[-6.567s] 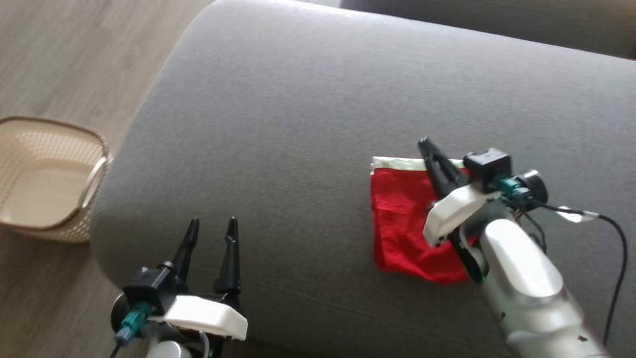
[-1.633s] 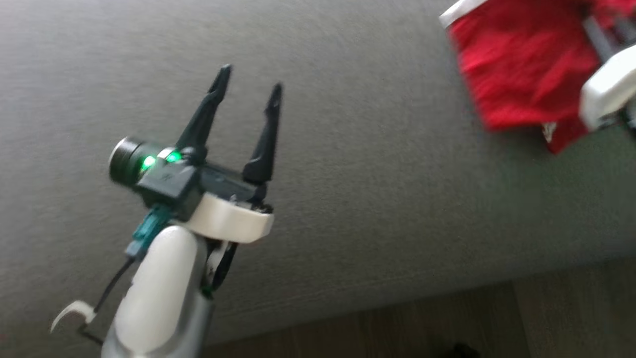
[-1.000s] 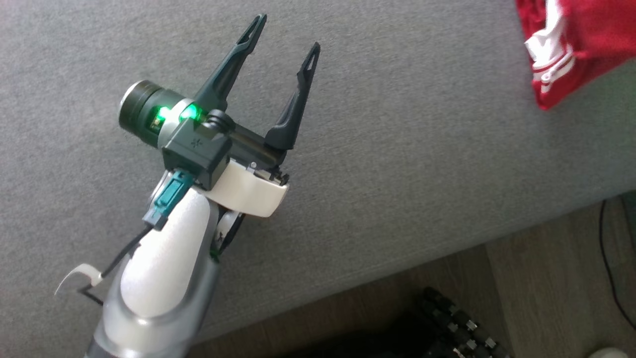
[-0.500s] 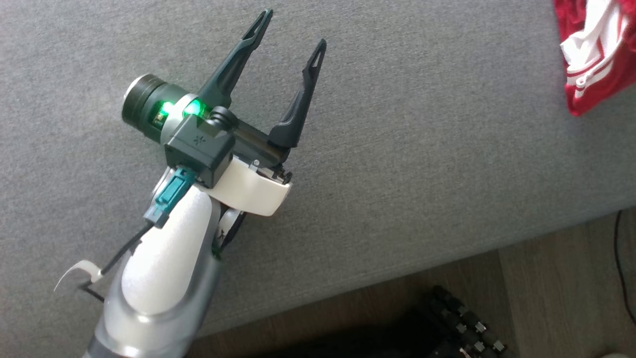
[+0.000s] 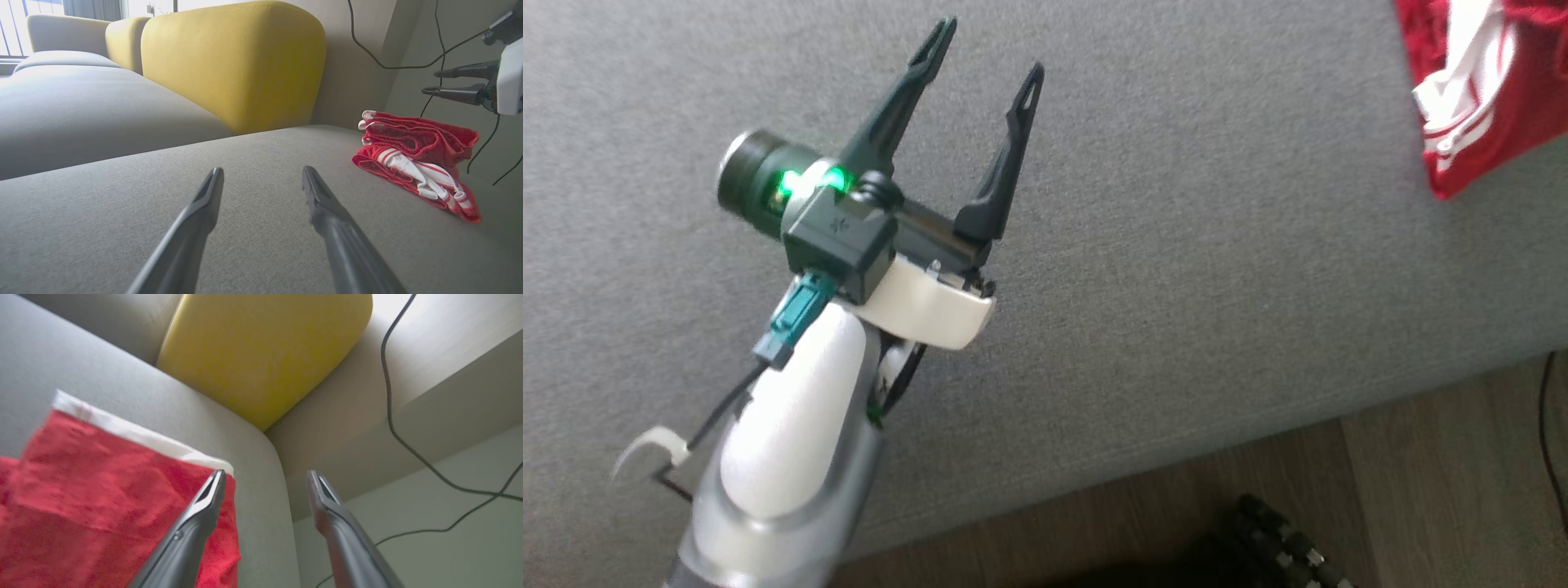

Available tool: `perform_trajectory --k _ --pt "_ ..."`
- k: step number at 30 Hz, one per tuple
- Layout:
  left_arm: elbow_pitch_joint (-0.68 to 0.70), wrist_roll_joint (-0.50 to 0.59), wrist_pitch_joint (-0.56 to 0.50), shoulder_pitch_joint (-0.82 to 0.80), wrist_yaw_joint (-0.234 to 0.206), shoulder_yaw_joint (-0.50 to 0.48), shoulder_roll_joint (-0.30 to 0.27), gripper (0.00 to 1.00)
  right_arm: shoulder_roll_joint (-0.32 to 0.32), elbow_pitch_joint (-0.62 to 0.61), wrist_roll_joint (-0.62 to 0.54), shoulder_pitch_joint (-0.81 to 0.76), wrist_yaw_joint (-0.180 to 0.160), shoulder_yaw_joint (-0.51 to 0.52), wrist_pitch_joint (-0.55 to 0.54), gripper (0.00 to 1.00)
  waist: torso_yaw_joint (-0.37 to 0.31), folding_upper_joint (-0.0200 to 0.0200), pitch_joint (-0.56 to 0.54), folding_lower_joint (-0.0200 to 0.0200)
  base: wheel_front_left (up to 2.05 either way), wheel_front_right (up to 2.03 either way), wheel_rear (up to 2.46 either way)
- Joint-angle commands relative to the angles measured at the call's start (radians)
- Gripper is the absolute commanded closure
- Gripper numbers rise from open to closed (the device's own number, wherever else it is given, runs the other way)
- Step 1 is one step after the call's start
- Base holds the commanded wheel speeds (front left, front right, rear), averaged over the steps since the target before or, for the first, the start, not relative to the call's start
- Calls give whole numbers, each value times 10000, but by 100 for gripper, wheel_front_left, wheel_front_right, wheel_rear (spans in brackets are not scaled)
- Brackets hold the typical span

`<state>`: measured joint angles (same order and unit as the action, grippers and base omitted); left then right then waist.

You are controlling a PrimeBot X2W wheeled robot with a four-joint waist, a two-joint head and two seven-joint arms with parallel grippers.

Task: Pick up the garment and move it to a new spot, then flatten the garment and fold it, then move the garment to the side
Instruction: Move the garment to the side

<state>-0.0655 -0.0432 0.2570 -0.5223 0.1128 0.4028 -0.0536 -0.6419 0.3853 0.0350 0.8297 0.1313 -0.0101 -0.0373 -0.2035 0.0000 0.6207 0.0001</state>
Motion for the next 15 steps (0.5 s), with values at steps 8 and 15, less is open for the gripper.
perform_trajectory --k 8,15 --pt "525 -507 48 1116 -497 -693 28 0 1206 -1825 371 -168 -6 208 130 0 574 0 -1938 -1 0 0 0" --pt "758 -725 48 2176 -934 -1320 31 0 2904 -2823 503 -1465 -6 -36 711 0 1450 0 -3287 -1 0 0 0"
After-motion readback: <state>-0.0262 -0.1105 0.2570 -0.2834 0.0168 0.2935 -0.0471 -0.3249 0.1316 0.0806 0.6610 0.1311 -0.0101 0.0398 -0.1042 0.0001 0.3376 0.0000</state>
